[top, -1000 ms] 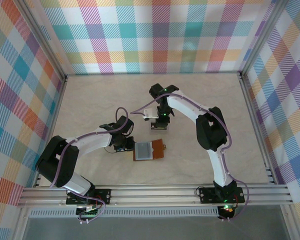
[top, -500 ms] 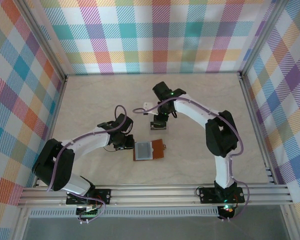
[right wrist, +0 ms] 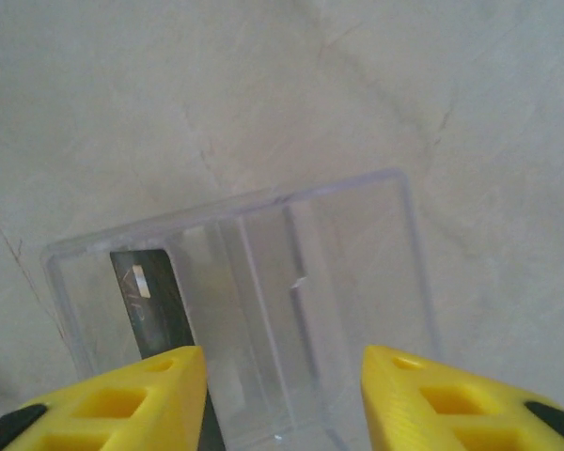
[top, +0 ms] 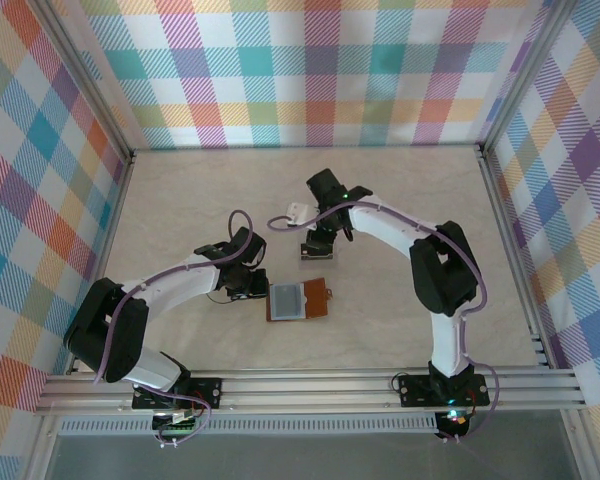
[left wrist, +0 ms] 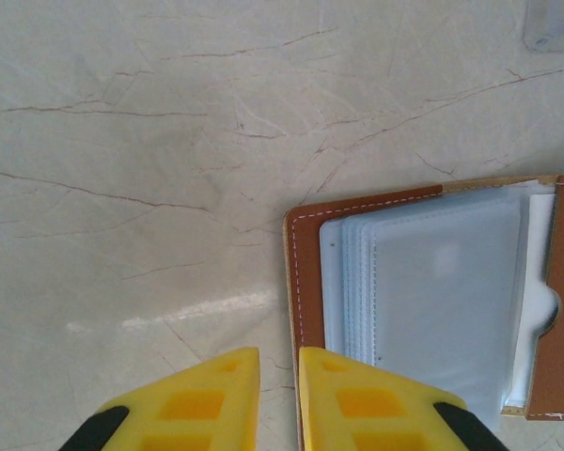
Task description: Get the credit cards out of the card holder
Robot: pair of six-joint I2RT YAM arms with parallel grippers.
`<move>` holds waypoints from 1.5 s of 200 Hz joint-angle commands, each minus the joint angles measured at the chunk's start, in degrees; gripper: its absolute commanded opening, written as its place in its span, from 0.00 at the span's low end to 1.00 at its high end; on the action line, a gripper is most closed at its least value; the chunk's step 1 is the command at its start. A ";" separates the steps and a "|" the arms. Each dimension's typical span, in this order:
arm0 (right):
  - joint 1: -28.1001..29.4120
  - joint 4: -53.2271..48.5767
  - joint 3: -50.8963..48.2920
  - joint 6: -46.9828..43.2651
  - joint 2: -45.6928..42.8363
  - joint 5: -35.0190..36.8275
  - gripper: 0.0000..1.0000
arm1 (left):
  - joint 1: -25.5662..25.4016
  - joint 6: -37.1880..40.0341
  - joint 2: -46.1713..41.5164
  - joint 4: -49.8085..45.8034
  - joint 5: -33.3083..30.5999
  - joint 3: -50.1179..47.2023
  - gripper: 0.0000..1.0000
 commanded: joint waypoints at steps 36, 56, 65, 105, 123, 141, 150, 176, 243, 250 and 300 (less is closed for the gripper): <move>0.42 3.39 -4.51 -0.47 -0.84 -2.21 0.54 | 0.30 -0.87 -1.79 -1.86 0.24 1.07 0.20; 0.42 6.83 -6.02 0.56 -2.91 -2.09 0.55 | 0.21 -0.96 -2.30 -1.97 0.17 1.19 0.20; 0.42 7.93 -6.34 0.97 -3.87 -2.22 0.55 | 0.25 -0.94 -2.44 -2.14 0.09 1.34 0.20; 0.33 12.46 -7.01 2.52 -6.01 -0.37 0.57 | 0.21 -0.79 -3.68 -3.20 -0.52 1.85 0.20; 0.23 13.36 -7.02 2.04 -5.57 0.25 0.58 | 0.21 -0.78 -4.09 -3.50 -0.61 2.03 0.20; 0.25 13.29 -6.29 1.17 -3.58 1.95 0.58 | 0.21 -0.58 -3.76 -3.75 -0.58 2.49 0.20; 0.25 13.12 -6.05 0.79 -2.54 2.60 0.58 | 0.21 -0.63 -3.74 -3.99 -0.61 2.69 0.20; 0.25 13.26 -6.37 -0.10 -0.46 3.43 0.58 | 0.21 -0.65 -3.98 -3.99 -0.63 2.55 0.20; 0.51 13.61 -8.33 0.70 -3.11 1.80 0.58 | 0.17 -0.84 -3.97 -3.92 -0.18 2.88 0.20; 0.52 13.85 -8.50 1.34 -4.20 1.42 0.58 | 0.13 -0.88 -4.03 -3.82 -0.05 2.84 0.20; 0.92 9.06 -6.94 14.30 -11.42 -6.46 0.60 | 0.04 -2.00 -3.48 -0.42 2.59 3.23 0.20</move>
